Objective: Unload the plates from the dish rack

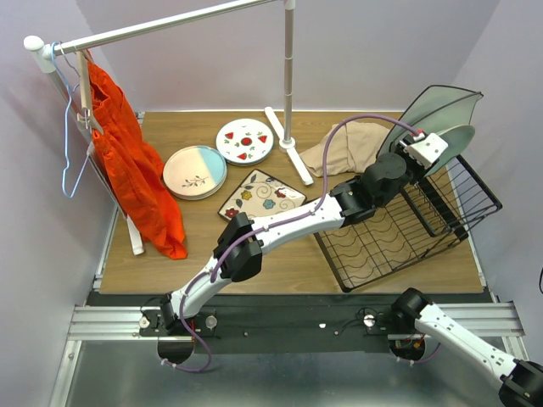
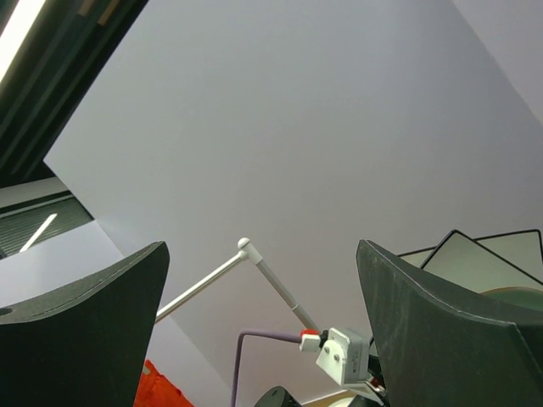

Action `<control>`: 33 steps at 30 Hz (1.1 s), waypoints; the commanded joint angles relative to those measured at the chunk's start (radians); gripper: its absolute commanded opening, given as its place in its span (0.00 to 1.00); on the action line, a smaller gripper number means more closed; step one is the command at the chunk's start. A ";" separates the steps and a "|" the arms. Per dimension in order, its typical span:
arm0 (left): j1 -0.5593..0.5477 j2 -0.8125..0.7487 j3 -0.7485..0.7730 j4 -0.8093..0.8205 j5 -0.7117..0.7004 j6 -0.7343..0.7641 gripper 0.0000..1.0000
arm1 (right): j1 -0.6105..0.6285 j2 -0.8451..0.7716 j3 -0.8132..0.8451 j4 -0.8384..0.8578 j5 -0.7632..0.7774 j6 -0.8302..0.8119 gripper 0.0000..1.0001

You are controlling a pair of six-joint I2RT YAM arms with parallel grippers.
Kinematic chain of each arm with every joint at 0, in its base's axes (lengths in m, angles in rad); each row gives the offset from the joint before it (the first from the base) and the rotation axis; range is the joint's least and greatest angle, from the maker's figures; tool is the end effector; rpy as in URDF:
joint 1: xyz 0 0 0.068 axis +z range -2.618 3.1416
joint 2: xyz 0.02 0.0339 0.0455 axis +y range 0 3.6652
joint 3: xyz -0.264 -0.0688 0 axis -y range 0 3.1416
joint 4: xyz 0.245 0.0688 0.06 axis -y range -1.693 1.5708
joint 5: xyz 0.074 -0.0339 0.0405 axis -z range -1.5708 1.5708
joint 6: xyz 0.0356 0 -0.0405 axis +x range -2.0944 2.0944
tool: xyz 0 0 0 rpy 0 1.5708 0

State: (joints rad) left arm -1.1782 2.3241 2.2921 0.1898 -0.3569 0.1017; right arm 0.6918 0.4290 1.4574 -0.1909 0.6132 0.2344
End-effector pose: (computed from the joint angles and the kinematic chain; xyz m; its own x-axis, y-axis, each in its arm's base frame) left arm 0.2232 -0.5065 0.3751 0.1343 -0.0757 -0.9880 0.7238 0.6885 0.0456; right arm -0.0454 -0.0642 0.5407 0.5042 0.6643 -0.5517 -0.3518 0.7415 0.5713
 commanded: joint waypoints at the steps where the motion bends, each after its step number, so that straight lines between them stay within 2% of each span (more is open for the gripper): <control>1: -0.008 0.008 -0.017 0.054 0.050 0.039 0.46 | 0.012 -0.033 0.006 0.005 0.028 -0.014 1.00; 4: -0.011 -0.003 -0.039 0.071 0.056 0.053 0.44 | 0.015 -0.038 0.001 0.008 0.028 -0.006 1.00; 10: -0.020 0.001 -0.036 0.083 0.062 0.085 0.30 | 0.017 -0.015 0.003 0.010 0.017 -0.012 1.00; 16: -0.023 0.001 -0.033 0.094 0.055 0.090 0.11 | 0.017 -0.016 -0.003 0.015 0.011 -0.010 1.00; 18: -0.023 -0.005 -0.033 0.100 0.052 0.090 0.01 | 0.017 -0.016 -0.005 0.015 0.011 -0.009 1.00; 33: -0.035 -0.046 -0.007 0.148 0.081 0.101 0.00 | 0.017 -0.012 -0.009 0.022 0.036 -0.021 1.00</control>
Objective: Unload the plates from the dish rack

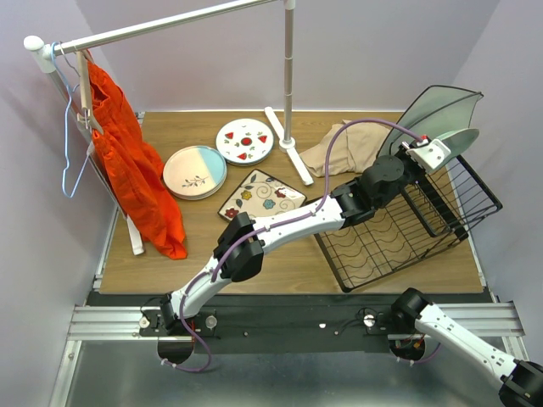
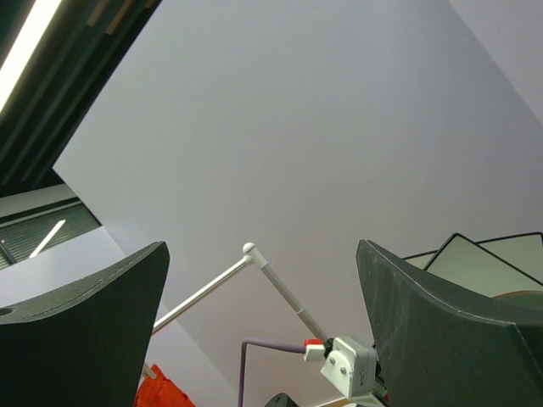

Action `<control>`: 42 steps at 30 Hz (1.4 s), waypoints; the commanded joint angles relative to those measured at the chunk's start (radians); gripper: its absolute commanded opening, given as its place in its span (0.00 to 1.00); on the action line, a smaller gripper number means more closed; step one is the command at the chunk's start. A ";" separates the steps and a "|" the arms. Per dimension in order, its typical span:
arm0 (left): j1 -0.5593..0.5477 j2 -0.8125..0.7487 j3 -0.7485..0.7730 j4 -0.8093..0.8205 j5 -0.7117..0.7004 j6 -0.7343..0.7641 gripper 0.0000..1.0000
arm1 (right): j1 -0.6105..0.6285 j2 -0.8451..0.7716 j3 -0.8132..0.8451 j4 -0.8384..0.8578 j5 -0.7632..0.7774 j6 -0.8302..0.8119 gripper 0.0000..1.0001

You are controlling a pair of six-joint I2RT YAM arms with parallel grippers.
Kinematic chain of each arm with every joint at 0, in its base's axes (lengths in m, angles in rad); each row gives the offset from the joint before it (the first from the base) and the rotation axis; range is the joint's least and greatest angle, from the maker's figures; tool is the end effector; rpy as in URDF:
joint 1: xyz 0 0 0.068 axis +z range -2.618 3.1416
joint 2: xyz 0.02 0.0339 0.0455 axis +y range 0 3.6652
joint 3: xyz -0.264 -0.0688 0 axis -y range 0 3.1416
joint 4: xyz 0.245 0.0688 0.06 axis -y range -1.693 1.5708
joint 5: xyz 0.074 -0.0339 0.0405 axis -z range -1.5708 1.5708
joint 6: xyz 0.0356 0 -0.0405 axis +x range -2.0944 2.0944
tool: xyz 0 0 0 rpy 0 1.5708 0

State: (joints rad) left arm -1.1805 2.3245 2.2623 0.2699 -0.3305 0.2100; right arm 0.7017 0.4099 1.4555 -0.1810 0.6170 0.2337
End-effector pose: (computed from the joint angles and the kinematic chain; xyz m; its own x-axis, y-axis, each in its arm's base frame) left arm 0.2216 -0.5082 0.3729 0.2339 -0.0503 -0.9710 0.7210 0.6789 0.1385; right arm -0.0511 -0.0702 0.5392 0.5098 0.6782 -0.5294 -0.3678 0.7280 0.5785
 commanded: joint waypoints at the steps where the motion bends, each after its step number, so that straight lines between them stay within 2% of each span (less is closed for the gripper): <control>1: -0.033 -0.048 0.032 0.071 0.054 -0.004 0.00 | 0.007 0.007 -0.007 0.012 0.033 -0.022 1.00; 42: -0.088 -0.122 0.086 0.132 0.027 0.074 0.00 | 0.016 -0.002 -0.007 0.018 0.056 -0.037 1.00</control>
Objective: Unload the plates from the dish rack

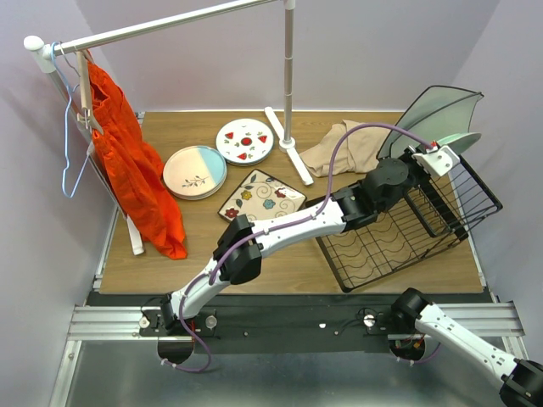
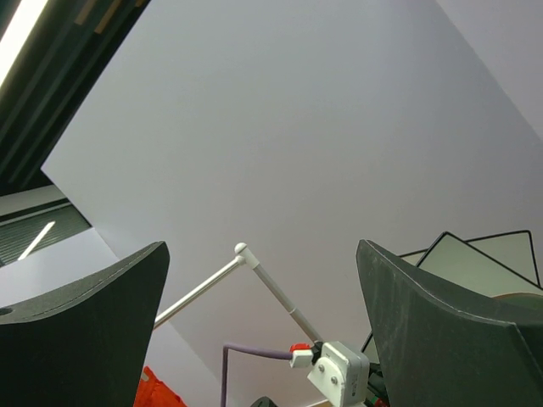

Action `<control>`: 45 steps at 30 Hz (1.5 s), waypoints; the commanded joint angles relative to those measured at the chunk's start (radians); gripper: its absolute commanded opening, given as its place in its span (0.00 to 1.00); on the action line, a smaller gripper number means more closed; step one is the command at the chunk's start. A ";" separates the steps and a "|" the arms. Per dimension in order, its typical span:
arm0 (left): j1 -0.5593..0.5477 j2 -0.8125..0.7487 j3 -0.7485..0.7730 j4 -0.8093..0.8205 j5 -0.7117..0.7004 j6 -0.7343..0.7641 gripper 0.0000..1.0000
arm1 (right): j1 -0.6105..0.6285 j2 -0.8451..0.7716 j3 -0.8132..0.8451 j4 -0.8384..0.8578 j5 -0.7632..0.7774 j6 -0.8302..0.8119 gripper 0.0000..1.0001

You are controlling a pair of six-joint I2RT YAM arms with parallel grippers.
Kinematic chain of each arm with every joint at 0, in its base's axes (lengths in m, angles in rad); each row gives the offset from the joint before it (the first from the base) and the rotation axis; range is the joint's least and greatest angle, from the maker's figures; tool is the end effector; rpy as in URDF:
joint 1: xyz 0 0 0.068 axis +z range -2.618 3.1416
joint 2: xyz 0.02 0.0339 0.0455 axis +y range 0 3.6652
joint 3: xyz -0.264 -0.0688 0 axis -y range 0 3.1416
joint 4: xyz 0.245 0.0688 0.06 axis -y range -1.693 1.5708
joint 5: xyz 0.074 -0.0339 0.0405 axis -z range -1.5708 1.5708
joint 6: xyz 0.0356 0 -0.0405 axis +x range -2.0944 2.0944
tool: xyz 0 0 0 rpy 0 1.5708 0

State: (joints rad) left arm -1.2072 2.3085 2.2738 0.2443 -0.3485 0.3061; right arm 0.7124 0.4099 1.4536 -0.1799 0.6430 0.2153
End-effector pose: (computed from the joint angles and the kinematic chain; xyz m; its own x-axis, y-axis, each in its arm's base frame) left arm 0.2068 -0.5094 0.3827 0.2995 0.0094 -0.9541 0.7020 0.6750 0.2270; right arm -0.0497 -0.0712 0.5386 0.5133 0.6693 -0.5372 -0.3460 0.7342 0.5841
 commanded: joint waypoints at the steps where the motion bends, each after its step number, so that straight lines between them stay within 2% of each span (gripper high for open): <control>1: -0.063 -0.106 0.079 0.158 0.045 -0.021 0.00 | 0.005 -0.002 -0.006 0.017 0.030 -0.016 1.00; 16: -0.107 -0.141 0.082 0.204 0.013 0.007 0.00 | 0.013 0.003 0.001 0.019 0.020 -0.037 1.00; 32: -0.134 -0.230 -0.023 0.279 -0.073 -0.005 0.00 | 0.021 0.012 0.002 0.020 0.015 -0.045 1.00; 37: -0.134 -0.296 -0.069 0.274 -0.107 -0.070 0.00 | 0.024 0.017 0.002 0.022 0.011 -0.042 1.00; 40: -0.135 -0.371 -0.147 0.263 -0.124 -0.145 0.00 | 0.025 0.023 0.004 0.020 0.004 -0.042 1.00; 45: -0.124 -0.480 -0.246 0.150 -0.141 -0.274 0.00 | 0.027 0.046 0.002 0.020 -0.022 -0.031 1.00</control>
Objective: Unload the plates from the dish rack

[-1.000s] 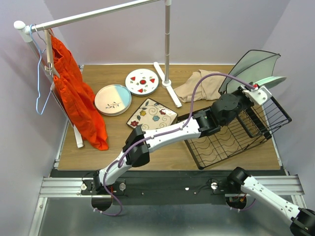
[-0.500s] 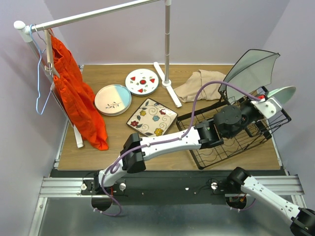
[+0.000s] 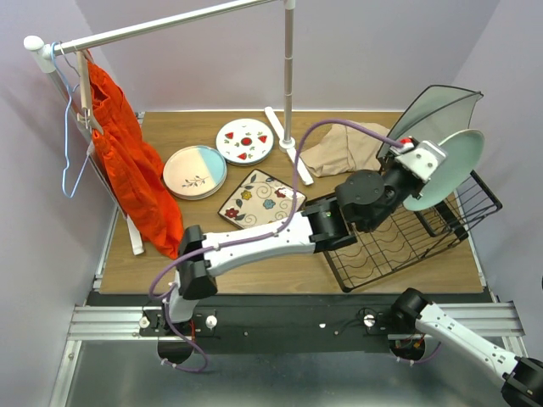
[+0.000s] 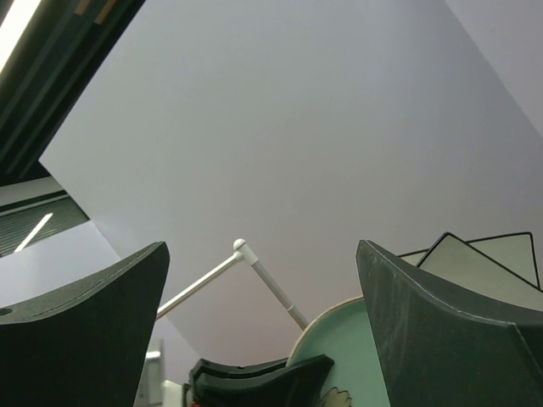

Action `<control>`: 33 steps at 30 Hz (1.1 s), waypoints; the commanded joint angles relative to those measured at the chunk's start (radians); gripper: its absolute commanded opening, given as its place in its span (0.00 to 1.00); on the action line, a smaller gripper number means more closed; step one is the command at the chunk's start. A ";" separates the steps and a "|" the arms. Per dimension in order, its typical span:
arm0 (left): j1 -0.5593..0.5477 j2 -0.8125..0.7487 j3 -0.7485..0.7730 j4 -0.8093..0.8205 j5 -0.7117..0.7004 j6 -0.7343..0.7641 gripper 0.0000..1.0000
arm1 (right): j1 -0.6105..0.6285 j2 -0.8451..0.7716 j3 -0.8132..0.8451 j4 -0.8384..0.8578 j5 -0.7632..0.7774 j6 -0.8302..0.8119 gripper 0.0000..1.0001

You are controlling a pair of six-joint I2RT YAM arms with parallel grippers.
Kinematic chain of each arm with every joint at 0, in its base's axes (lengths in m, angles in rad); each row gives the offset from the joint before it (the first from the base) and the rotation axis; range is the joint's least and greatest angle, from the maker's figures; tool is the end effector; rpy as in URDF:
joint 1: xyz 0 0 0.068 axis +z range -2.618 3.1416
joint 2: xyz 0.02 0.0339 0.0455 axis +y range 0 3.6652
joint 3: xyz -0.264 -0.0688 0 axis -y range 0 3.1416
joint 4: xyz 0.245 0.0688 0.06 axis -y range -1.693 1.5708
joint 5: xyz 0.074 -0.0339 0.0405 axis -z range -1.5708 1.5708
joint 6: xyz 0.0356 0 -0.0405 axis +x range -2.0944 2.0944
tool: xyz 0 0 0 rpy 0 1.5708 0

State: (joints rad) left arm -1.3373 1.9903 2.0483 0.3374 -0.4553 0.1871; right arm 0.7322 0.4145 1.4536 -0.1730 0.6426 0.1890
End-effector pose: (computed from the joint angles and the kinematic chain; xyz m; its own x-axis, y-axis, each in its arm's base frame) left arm 0.1232 -0.4502 0.4695 0.2326 -0.2561 -0.9382 0.7497 0.6618 0.0052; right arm -0.0473 -0.0712 0.5395 0.5102 0.6608 -0.5505 -0.3485 0.7440 0.5701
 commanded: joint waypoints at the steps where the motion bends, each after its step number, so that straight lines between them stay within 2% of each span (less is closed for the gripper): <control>1: 0.015 -0.201 -0.034 0.037 -0.036 -0.176 0.00 | 0.007 0.046 0.001 0.013 -0.026 0.001 1.00; 6: 0.062 -0.381 -0.264 0.006 -0.019 -0.337 0.00 | 0.009 0.093 0.007 0.013 -0.084 0.012 1.00; 10: 0.141 -0.598 -0.466 -0.006 0.026 -0.466 0.00 | 0.009 0.144 0.011 0.012 -0.147 0.038 1.00; 13: 0.225 -0.759 -0.652 0.002 0.078 -0.573 0.00 | 0.009 0.190 0.027 -0.005 -0.234 0.067 1.00; 17: 0.296 -0.944 -0.880 -0.004 0.063 -0.615 0.00 | 0.010 0.300 0.039 -0.057 -0.375 0.119 1.00; 21: 0.319 -1.109 -0.999 -0.055 0.021 -0.653 0.00 | 0.009 0.339 -0.034 -0.072 -0.490 0.225 1.00; 29: 0.329 -1.281 -1.100 -0.222 -0.026 -0.747 0.00 | 0.009 0.447 -0.248 -0.013 -0.740 0.466 0.93; 33: 0.331 -1.360 -1.149 -0.270 -0.062 -0.798 0.00 | 0.010 0.489 -0.318 0.042 -0.778 0.520 0.91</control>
State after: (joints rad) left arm -1.0138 0.7219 0.9169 0.0254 -0.4477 -0.4946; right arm 0.7341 0.8799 1.2060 -0.2062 -0.0082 0.5961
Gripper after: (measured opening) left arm 0.193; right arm 0.916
